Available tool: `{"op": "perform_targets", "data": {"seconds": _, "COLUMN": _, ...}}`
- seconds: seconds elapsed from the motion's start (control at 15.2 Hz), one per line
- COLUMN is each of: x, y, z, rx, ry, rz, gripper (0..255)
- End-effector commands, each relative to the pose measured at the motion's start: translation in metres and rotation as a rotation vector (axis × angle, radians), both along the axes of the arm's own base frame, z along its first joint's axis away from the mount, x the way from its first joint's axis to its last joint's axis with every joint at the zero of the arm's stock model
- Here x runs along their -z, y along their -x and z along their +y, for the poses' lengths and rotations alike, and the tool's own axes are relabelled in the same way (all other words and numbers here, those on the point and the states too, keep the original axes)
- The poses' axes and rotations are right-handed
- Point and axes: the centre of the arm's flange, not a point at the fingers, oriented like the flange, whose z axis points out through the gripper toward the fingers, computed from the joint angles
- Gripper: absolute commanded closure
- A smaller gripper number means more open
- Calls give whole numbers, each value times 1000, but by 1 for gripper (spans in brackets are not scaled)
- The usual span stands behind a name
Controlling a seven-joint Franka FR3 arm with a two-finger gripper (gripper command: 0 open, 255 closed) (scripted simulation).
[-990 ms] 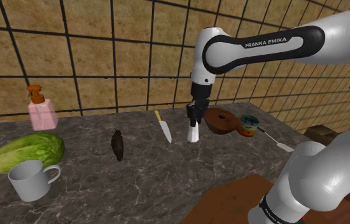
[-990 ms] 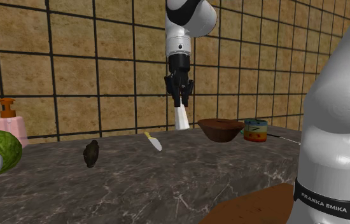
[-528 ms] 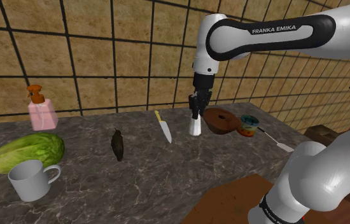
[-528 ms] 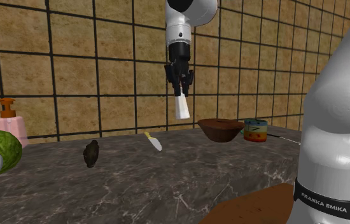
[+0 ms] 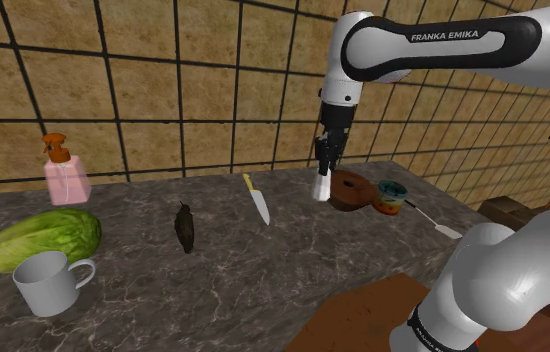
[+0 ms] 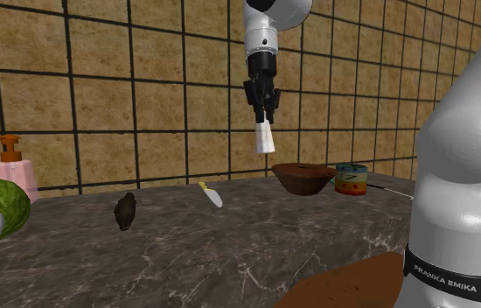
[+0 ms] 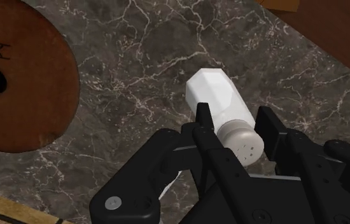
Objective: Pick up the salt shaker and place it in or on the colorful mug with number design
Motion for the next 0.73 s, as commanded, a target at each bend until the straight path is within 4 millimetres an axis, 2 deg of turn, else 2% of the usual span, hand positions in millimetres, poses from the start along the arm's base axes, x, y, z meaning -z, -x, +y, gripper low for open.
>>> {"op": "perform_targets", "data": {"seconds": 0.0, "x": -2, "y": 5, "z": -27, "rx": -1, "ry": 0, "rz": 0, "gripper": 255}}
{"op": "perform_targets", "data": {"seconds": 0.66, "x": -12, "y": 32, "z": -156, "rx": -1, "ry": 0, "rz": 0, "gripper": 255}}
